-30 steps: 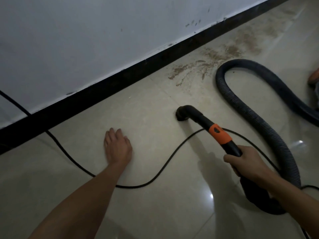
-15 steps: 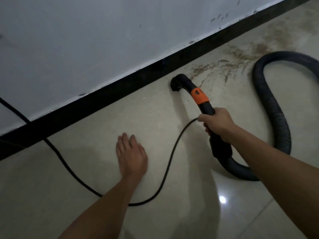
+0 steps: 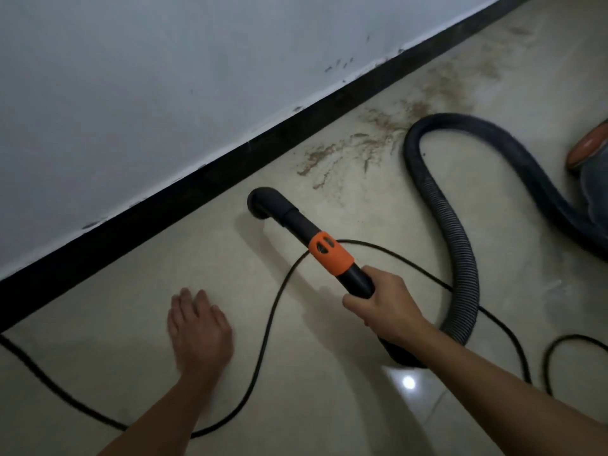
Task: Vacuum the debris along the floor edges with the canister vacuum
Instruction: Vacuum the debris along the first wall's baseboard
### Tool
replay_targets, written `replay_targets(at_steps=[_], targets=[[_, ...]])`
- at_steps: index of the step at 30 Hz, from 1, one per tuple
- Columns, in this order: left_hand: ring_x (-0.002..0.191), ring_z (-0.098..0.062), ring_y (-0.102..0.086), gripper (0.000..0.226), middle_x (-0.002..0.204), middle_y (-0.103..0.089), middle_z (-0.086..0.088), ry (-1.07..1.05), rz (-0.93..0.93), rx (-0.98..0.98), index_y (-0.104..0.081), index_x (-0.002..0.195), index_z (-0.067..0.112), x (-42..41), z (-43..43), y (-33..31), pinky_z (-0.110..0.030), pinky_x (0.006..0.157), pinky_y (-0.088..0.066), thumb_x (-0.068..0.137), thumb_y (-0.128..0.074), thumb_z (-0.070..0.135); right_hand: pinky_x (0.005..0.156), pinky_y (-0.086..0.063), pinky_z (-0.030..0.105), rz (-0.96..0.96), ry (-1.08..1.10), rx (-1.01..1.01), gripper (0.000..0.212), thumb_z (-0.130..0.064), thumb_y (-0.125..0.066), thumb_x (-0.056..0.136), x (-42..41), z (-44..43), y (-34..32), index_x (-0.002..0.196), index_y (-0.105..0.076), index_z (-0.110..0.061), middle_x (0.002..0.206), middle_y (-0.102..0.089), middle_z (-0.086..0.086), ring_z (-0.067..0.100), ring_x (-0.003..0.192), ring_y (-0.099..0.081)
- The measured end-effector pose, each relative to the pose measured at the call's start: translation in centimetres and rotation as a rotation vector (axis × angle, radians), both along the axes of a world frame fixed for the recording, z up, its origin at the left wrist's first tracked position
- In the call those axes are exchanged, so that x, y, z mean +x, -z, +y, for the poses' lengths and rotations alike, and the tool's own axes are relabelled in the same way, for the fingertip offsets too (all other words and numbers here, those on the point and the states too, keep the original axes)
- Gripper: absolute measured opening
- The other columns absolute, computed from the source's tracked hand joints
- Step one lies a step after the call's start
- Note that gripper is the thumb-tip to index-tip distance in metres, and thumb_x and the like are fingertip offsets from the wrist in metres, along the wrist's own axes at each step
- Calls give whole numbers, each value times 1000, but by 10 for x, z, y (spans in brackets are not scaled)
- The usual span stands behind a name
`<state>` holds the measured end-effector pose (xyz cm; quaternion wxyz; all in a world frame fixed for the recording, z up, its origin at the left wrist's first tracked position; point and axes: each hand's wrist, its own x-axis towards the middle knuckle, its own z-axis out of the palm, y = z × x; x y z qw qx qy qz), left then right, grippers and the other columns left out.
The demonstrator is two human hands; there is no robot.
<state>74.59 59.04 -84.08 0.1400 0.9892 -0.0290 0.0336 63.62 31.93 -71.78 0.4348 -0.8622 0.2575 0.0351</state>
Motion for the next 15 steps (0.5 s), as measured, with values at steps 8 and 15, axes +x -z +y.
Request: replay_targets(at_steps=[8, 15], targets=[[132, -49, -34, 53, 140, -41, -34, 121, 59, -4, -51, 129, -8, 6, -30, -19, -55, 111, -26, 85, -34, 16, 44, -48, 35, 19, 397, 45, 14, -19, -72, 76, -102, -60, 11, 77, -59, -14, 54, -59, 5, 17, 44, -57], [139, -38, -27, 45, 148, -33, -26, 227, 47, -85, -42, 137, -3, 47, -135, -32, -44, 115, -20, 95, -45, 11, 41, -43, 26, 58, 377, 273, 13, -11, -70, 76, -92, -79, 15, 79, -58, -7, 49, -55, 1, 16, 39, -50]])
